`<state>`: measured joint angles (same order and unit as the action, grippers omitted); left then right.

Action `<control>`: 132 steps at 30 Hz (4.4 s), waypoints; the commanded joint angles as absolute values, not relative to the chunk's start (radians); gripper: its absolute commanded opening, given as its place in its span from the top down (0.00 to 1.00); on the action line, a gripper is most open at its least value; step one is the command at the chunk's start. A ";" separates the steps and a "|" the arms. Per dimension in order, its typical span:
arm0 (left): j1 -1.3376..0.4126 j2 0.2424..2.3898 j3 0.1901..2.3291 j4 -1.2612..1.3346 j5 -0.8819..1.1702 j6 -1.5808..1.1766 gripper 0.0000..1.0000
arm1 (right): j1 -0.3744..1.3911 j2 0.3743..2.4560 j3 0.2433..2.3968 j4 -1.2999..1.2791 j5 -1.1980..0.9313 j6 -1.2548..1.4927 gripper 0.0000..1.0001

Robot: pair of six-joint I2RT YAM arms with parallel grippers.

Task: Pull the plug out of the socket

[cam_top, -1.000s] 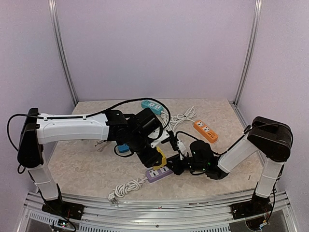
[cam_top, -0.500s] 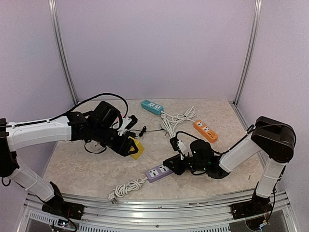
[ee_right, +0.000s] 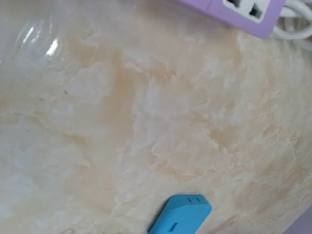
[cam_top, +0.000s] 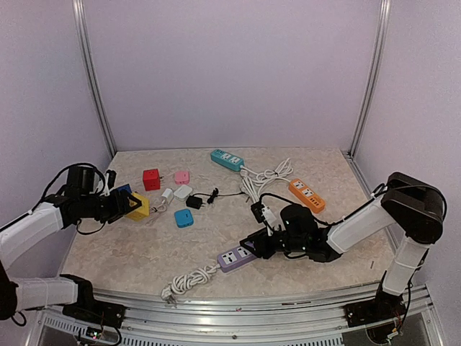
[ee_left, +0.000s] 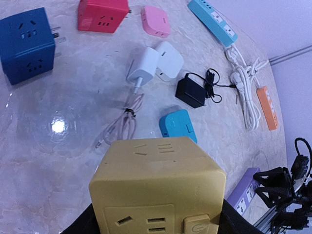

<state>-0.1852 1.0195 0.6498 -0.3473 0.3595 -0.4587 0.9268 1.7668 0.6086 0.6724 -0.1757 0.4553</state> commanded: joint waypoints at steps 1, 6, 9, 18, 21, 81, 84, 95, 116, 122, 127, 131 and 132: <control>-0.041 1.006 0.590 -0.258 0.513 -0.524 0.64 | 0.935 1.739 0.612 0.546 -0.170 0.446 0.58; 0.098 1.019 0.516 -0.169 0.593 -0.585 0.63 | 0.935 1.696 0.620 0.513 -0.165 0.436 0.55; 0.160 1.038 0.466 -0.095 0.643 -0.620 0.63 | 0.935 1.675 0.626 0.498 -0.164 0.432 0.53; 0.245 1.124 0.440 0.016 0.681 -0.638 0.63 | 0.935 1.660 0.638 0.476 -0.158 0.425 0.52; 0.258 1.166 0.432 0.067 0.710 -0.654 0.62 | 0.935 1.658 0.635 0.477 -0.160 0.428 0.52; 0.276 1.091 0.447 -0.138 0.492 -0.724 0.02 | 0.935 1.592 0.639 0.429 -0.133 0.413 0.47; 0.273 1.043 0.495 -0.186 0.504 -0.716 0.01 | 0.933 1.563 0.647 0.396 -0.115 0.397 0.42; 0.064 0.996 0.764 -0.398 0.360 -0.591 0.01 | 0.873 1.417 0.680 0.261 -0.050 0.322 0.16; -0.865 1.491 1.093 -0.731 0.139 -0.233 0.01 | 0.718 1.134 0.578 0.119 -0.025 0.291 0.07; -0.958 1.613 1.140 -0.754 0.040 -0.207 0.07 | 0.691 1.097 0.568 0.103 -0.014 0.291 0.06; -1.001 1.733 1.203 -0.754 0.007 -0.193 0.17 | 0.677 1.079 0.563 0.100 -0.021 0.295 0.05; -1.014 1.797 1.231 -0.743 0.029 -0.185 0.26 | 0.674 1.069 0.558 0.094 -0.018 0.294 0.05; -1.018 1.814 1.236 -0.742 0.036 -0.182 0.29 | 0.673 1.067 0.557 0.093 -0.017 0.294 0.05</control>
<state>-1.0023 1.7645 1.2030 -0.7326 0.0425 -0.2058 0.6853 1.0901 0.5785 0.1177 -0.0242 0.2966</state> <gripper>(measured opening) 0.746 0.953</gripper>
